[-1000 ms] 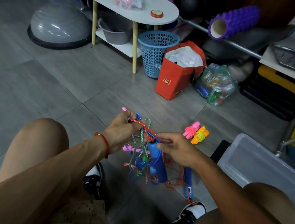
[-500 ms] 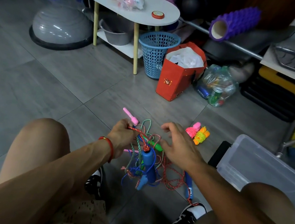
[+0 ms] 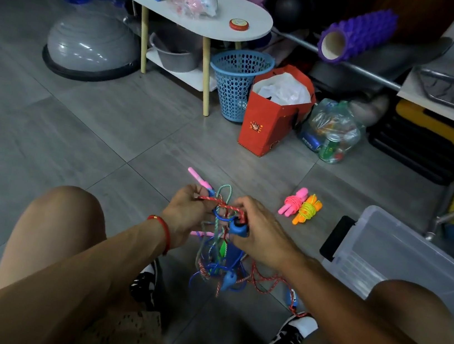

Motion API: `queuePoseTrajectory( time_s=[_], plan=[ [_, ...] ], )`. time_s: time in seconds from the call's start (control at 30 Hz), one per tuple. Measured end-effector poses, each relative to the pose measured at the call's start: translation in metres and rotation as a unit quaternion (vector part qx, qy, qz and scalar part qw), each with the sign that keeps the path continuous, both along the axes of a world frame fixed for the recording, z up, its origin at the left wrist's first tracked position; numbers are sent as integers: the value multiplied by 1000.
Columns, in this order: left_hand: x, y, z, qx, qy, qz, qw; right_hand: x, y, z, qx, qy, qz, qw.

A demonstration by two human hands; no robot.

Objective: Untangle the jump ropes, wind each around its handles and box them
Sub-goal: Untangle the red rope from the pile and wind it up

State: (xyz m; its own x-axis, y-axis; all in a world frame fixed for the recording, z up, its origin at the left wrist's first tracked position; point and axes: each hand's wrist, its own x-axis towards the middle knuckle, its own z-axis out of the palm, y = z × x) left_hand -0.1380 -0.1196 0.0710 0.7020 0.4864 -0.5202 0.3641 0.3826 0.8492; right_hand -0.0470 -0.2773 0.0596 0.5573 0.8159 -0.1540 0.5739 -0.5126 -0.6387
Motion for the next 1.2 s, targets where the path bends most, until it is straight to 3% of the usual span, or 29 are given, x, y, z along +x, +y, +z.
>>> queuePoseTrajectory(
  time_s=[0.13,0.27,0.37,0.43,0.53,0.6,0.77,0.83,1.03,1.2],
  plan=[
    [0,-1,-4,75,-15,-7,997,10,2,16,146,238,-110,954],
    [2,4,-7,143,-34,23,989,13,2,24,234,378,-185,876],
    [1,8,-8,119,-49,16,992,19,0,31,254,454,-201,830],
    [-1,9,-8,110,-58,-3,992,23,-2,33,247,440,-214,837],
    [0,10,-8,73,-51,-6,996,27,-9,32,158,360,-162,905],
    [0,12,-7,0,-50,-3,999,23,-13,30,88,307,-90,943],
    [-4,12,0,-106,-82,-16,991,7,-6,21,58,149,-78,984],
    [-4,10,-2,-71,-85,-20,994,6,-3,16,46,87,-80,992],
    [-1,1,-4,144,-104,-100,979,-2,0,20,70,24,-55,996],
    [-3,4,0,189,-106,-149,965,-1,4,12,112,-28,-18,993]
  ],
)
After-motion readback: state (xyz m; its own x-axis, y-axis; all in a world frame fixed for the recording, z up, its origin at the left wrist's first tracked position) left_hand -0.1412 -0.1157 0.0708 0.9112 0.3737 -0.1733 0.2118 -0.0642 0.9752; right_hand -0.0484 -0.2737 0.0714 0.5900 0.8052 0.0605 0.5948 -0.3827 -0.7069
